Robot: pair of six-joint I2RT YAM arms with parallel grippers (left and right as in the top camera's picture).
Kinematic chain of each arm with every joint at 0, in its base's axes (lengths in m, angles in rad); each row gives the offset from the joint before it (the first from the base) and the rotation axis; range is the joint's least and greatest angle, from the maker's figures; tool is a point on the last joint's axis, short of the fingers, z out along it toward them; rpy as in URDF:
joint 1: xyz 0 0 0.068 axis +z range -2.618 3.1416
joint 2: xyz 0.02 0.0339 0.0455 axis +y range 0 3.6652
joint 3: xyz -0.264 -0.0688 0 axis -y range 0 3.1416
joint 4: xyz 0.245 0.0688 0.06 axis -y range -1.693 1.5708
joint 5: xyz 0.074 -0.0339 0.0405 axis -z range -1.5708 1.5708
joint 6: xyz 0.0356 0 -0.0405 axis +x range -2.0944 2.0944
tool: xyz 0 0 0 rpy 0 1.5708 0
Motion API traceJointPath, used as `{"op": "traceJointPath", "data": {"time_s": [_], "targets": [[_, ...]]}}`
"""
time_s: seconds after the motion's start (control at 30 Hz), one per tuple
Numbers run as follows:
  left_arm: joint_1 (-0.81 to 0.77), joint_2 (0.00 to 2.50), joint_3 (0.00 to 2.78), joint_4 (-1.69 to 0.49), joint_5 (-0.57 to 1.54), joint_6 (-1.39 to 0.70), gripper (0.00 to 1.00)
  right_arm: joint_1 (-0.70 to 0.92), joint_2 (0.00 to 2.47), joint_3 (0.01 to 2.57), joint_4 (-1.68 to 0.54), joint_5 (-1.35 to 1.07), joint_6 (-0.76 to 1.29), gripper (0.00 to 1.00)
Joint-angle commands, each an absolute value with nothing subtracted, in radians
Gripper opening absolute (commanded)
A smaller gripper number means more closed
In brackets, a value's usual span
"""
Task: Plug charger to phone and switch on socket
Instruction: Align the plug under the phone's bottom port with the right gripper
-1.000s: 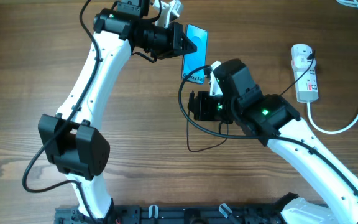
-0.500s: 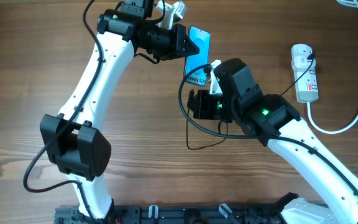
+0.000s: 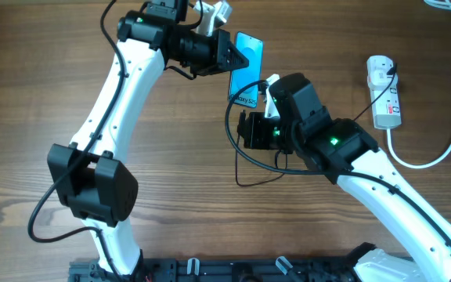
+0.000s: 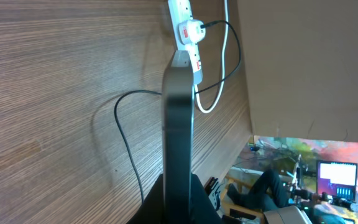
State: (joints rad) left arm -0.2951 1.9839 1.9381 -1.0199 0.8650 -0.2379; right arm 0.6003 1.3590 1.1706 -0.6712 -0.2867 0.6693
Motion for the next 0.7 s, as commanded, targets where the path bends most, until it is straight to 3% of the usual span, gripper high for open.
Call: {"op": "traceJointPath", "data": {"time_s": [0.0, 0.67], "targets": [[-0.278, 1.945, 1.945, -1.026, 0.912, -0.213, 0.04, 0.603, 1.351, 1.186, -0.663, -0.270, 0.662, 0.04], [-0.279, 1.945, 1.945, -1.025, 0.950, -0.187, 0.04, 0.603, 1.351, 1.186, -0.632, -0.297, 0.684, 0.04]]}}
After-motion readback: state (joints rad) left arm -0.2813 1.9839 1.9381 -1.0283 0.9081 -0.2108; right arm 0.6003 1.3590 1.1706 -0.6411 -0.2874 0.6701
